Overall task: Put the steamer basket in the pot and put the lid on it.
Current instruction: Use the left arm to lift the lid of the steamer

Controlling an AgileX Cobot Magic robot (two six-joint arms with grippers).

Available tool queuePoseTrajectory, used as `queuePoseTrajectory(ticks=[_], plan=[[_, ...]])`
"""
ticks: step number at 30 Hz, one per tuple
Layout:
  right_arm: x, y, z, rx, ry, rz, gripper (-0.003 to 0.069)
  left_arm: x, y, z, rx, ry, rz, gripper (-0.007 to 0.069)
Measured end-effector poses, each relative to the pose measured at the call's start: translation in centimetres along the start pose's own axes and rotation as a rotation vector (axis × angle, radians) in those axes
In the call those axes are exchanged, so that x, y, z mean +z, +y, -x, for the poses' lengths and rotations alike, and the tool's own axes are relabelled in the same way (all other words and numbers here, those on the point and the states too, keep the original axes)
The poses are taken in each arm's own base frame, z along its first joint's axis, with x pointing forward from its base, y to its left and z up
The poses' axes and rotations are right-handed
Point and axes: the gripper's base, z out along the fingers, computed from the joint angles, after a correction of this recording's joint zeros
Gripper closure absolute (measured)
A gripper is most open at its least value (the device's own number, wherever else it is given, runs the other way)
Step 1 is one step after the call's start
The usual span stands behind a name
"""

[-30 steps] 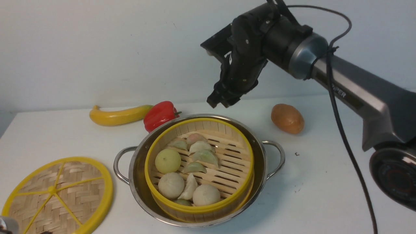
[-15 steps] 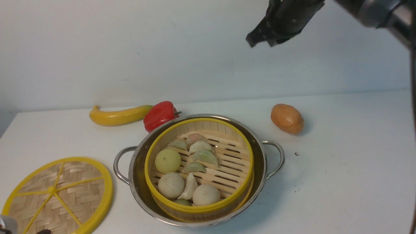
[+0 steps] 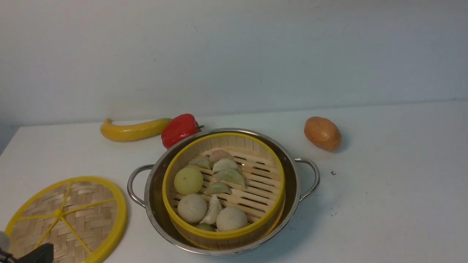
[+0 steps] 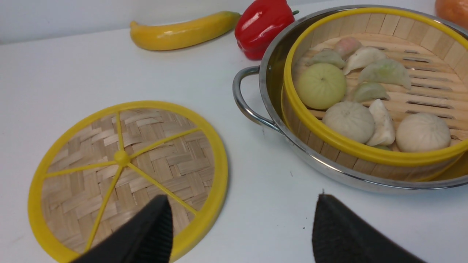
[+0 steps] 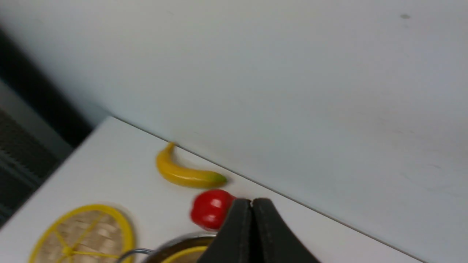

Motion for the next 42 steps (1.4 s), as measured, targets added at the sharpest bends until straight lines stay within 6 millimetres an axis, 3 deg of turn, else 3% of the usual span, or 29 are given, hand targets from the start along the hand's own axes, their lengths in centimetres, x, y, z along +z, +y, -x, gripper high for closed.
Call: queuePoseTrajectory(ticks=[4,14,21,26,31,38,41,42], plan=[[-1.9,1.1,0.5,-0.022,-0.038,0.022,0.0692,0.0,0.0,0.0,-0.002,0.0,0.001,0.0151],[-9.6,0.9,1.0,-0.08,-0.124,-0.376,0.0691,0.0,0.0,0.0,0.0,-0.001,0.004,0.0151],[-10.0,-1.0,-0.5,-0.105,-0.04,-0.585,0.069,0.0,0.0,0.1,0.0,-0.006,0.005,0.0151],[-8.5,-2.0,-2.9,-0.099,0.086,-0.6,0.069,0.0,0.0,0.1,0.0,-0.006,0.005,0.0151],[-8.8,-1.7,-4.9,-0.083,0.147,-0.581,0.0689,0.0,0.0,0.1,-0.001,-0.007,0.005,0.0151],[-13.5,1.5,-9.3,-0.066,0.152,-0.467,0.0689,0.5,0.1,0.2,-0.007,0.011,0.004,0.0151],[-14.3,2.2,-10.8,-0.078,0.14,-0.427,0.0689,1.2,0.2,0.2,-0.03,0.048,0.002,0.0151],[-14.5,2.6,-12.5,-0.086,0.138,-0.386,0.0689,2.0,0.3,0.3,-0.047,0.089,0.001,0.0151]])
